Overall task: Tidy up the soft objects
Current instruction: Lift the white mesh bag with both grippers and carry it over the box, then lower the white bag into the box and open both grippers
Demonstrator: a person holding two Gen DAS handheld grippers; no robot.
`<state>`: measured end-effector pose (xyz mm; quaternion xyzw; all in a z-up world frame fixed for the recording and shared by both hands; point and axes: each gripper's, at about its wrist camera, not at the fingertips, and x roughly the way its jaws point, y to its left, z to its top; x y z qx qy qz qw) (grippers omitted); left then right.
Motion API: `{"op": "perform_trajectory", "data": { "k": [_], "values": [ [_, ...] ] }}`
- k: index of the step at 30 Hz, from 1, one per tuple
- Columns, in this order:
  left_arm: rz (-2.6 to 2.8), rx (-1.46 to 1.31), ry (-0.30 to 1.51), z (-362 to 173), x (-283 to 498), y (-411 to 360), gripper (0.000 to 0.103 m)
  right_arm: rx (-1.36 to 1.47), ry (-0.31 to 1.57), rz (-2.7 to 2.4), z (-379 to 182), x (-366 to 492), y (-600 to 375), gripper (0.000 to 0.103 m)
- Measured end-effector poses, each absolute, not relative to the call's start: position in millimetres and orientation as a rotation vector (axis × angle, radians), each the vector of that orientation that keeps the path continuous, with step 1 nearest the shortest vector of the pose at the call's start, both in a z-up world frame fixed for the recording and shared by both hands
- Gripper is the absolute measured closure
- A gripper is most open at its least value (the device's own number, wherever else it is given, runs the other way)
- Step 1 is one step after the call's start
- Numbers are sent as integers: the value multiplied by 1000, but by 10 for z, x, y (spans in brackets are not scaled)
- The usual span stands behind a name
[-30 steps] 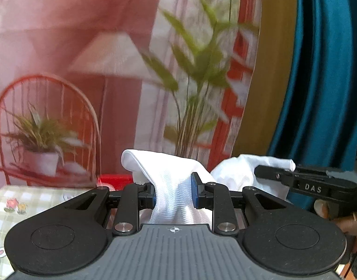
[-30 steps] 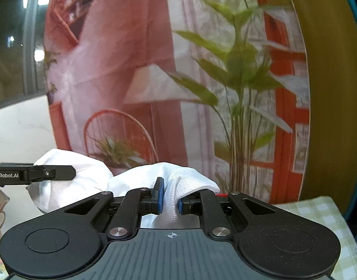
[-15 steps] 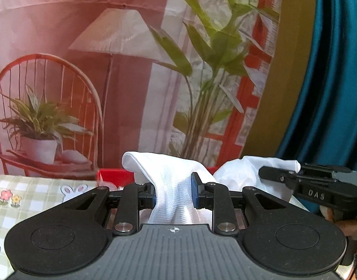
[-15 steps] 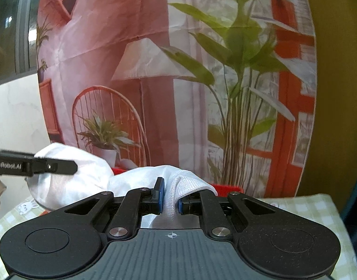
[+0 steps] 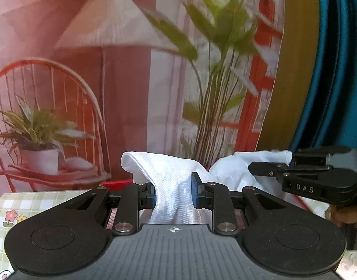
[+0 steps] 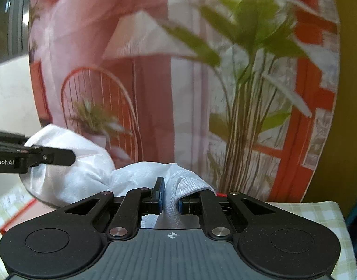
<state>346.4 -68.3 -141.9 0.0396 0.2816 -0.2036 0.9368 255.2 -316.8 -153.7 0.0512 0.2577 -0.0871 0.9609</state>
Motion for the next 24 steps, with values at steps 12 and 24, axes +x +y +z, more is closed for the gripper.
{"op": "perform_trajectory", "data": {
  "k": [12,24],
  "values": [
    [-427,193,797,-1909,3902,-831,79,94,784,-127,-1839,3109,-3122,93],
    [-489,279,911,-2091,4040,-958,79,135,988,-95,-2207,3354,-3114,95]
  ]
}}
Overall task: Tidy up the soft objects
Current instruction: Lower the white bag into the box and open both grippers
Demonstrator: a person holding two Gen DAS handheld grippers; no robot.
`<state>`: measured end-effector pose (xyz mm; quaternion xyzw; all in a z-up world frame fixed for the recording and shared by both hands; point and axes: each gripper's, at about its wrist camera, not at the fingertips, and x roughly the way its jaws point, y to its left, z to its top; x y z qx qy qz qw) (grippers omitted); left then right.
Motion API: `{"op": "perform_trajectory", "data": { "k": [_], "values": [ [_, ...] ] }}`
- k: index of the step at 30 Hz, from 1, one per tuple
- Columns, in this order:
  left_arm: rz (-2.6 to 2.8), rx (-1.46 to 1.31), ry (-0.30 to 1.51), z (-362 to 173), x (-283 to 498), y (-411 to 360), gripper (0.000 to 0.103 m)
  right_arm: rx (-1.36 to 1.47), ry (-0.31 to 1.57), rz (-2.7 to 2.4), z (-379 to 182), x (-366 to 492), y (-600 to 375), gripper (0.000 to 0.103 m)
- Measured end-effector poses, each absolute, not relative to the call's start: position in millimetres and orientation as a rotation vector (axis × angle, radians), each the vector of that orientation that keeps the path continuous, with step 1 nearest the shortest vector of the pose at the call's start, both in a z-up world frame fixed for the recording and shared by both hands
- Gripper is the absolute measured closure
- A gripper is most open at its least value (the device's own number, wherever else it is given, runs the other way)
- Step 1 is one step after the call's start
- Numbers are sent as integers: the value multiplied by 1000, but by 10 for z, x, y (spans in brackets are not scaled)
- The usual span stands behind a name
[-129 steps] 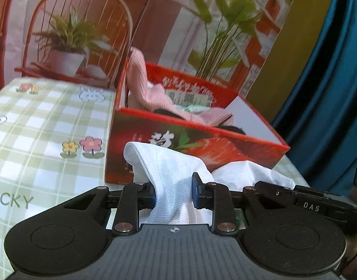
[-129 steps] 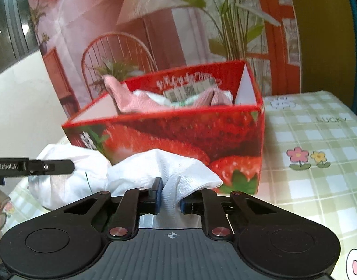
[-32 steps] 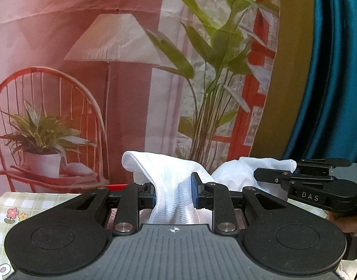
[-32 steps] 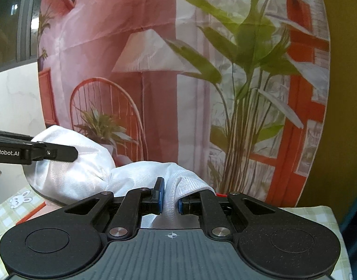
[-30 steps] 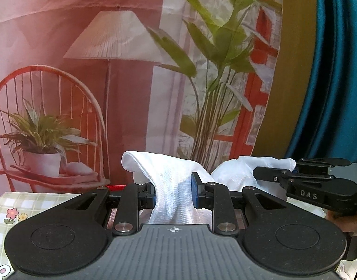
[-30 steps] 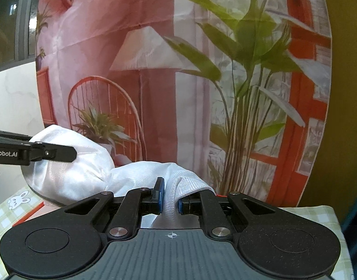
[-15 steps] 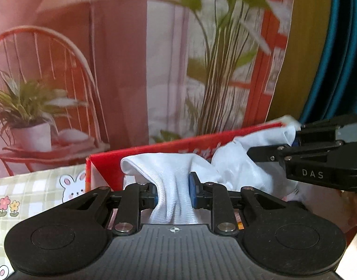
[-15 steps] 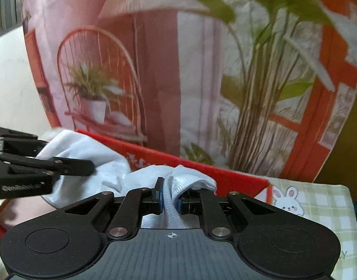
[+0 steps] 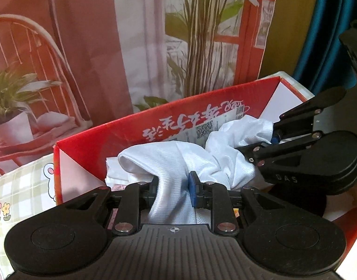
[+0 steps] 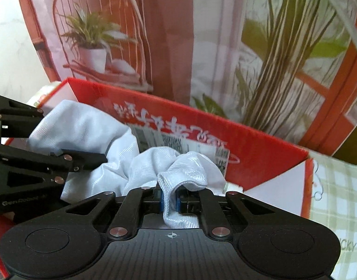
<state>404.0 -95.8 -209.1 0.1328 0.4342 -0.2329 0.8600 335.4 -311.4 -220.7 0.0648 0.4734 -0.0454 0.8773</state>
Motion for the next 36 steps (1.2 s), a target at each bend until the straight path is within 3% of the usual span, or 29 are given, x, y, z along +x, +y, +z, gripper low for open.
{"op": "perform_trajectory", "data": {
  "k": [11,16,18,21,31,33,36],
  "values": [
    [-505,287,922,-2110,4029,-980,78,184,1057,-82,-2297,3390,-3164,97],
    [-495,277,880,-2048,3987,-922,65,130,1030,-140,-2155,3366,-3073,92],
    [-479,263,857,-1977,3934,-899,47,110,1013,-150,-2064,3335,-3056,85],
    [-476,268,816,-1825,3792,-888,32,101,981,-168,-1912,3241,-3066,67],
    [-429,256,722,-1464,3331,-673,15,111,926,-178,-1640,2832,-3021,33],
    [-413,246,706,-1416,3207,-624,6,111,908,-180,-1589,2722,-2963,22],
    [-399,216,693,-1366,3030,-552,1,106,880,-167,-1532,2551,-2860,8]
  ]
}}
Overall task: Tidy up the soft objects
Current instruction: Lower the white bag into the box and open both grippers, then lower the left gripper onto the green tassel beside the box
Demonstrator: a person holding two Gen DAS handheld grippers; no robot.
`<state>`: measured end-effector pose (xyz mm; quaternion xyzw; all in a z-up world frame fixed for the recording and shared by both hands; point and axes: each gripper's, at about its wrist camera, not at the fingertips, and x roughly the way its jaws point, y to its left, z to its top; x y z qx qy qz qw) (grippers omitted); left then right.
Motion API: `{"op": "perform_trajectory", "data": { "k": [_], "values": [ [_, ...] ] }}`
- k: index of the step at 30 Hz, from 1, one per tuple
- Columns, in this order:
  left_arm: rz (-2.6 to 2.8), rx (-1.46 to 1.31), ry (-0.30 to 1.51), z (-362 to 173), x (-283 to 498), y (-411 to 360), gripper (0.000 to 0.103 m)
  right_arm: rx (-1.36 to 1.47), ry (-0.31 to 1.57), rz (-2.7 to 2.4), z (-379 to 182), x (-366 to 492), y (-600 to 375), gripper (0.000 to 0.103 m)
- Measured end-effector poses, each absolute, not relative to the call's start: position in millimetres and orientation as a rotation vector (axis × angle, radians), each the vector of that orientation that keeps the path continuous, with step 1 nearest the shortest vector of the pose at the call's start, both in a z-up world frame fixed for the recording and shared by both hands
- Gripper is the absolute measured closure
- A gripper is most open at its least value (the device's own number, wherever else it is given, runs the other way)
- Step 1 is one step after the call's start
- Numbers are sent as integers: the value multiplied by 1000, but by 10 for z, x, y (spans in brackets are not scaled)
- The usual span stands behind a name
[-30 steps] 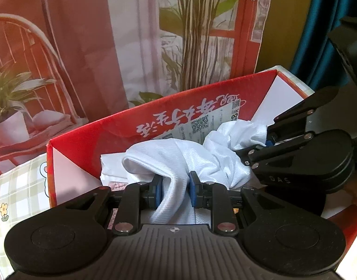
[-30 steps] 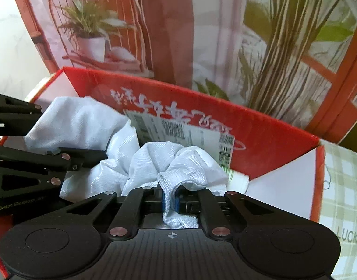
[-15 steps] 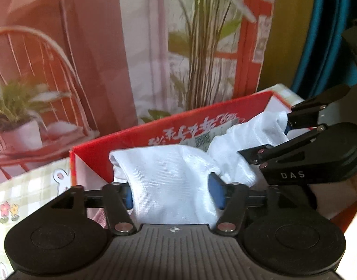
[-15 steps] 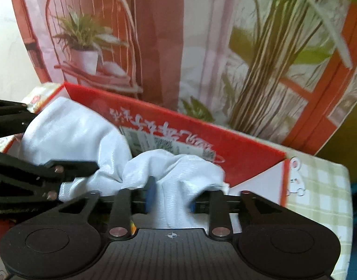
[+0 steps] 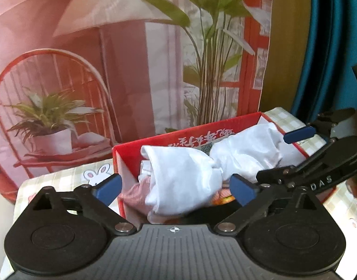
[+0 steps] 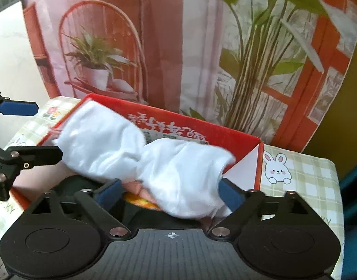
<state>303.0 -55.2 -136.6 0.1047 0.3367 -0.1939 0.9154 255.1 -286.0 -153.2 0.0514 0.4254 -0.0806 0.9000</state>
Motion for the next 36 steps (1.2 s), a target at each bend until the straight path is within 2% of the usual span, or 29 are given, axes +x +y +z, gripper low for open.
{"op": "perform_trajectory", "data": {
  "k": [4,19,24,36],
  "values": [
    [-391,180,686,-1330,2772,-464,0,104,844,-168,-1477,2320,-2702,1],
    [-314,85,660,-1568,1761,-152,0,126,693,-140,-1453,1402,-2223,1],
    [-297,6,659,-1706,1558,-128,0,124,704,-154,-1577,1201,-2173,1],
    [-333,8,718,-2005,1442,-221,0,160,752,-171,-1885,963,-2117,1]
  ]
}}
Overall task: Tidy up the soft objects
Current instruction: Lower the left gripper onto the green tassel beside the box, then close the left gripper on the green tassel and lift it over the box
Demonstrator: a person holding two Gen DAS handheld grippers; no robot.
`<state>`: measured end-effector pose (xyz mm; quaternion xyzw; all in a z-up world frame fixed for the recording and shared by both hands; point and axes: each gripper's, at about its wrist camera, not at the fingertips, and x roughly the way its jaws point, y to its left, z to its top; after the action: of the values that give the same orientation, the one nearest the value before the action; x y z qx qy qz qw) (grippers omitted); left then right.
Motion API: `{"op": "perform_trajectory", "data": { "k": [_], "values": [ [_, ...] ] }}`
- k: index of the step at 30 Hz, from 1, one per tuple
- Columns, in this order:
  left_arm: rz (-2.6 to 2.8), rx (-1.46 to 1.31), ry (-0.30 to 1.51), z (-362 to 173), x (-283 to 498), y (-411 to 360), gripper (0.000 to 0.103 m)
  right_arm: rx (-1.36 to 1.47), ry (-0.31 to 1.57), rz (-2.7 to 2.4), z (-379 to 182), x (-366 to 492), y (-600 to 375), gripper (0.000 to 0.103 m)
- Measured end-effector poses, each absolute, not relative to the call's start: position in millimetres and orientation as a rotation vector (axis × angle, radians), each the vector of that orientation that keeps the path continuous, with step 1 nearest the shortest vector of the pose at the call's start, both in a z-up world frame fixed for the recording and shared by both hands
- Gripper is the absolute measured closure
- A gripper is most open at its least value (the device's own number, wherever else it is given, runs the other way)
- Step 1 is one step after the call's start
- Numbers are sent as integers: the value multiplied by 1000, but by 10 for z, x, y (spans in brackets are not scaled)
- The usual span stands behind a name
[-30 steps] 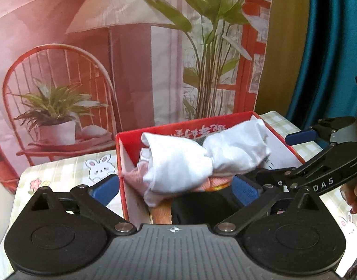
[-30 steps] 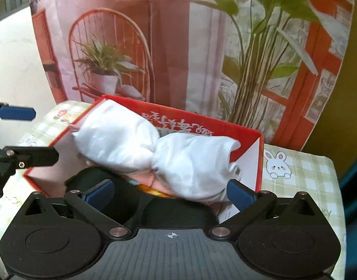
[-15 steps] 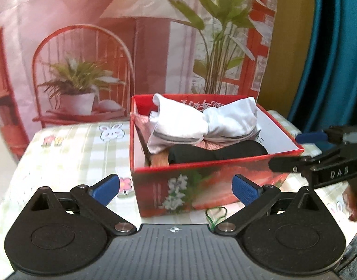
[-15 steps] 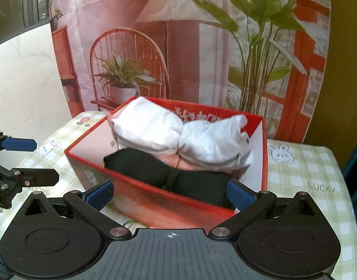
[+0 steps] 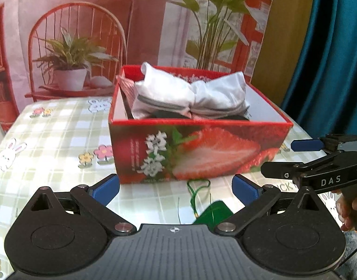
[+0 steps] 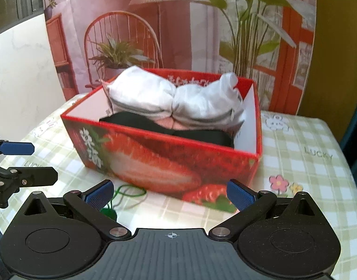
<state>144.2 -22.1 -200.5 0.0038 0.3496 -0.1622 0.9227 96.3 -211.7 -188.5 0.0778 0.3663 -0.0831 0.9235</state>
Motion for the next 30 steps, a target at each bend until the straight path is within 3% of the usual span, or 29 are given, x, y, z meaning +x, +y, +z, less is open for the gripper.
{"op": "perform_trajectory", "data": {
  "k": [10,12,16,22,25,30],
  "values": [
    [-406,-118,821,-2385,1396,-158,15,143,835,-111,-2321,818,-1827,3],
    [-433,-139,834,-2429,1412,-172,19,145,864,-69,-2422,795,-1745,11],
    [-481,-168,860,-2546,1482,-246,22,111,887,18,-2509,816,-1569,15],
    [-561,-252,934,-2799,1628,-297,44,92,884,118,-2580,1003,-1423,31],
    [-588,-278,938,-2866,1645,-289,46,128,882,159,-2615,1074,-1413,45],
    [-599,-293,901,-2734,1650,-243,47,138,851,155,-2550,1111,-1445,51]
  ]
}}
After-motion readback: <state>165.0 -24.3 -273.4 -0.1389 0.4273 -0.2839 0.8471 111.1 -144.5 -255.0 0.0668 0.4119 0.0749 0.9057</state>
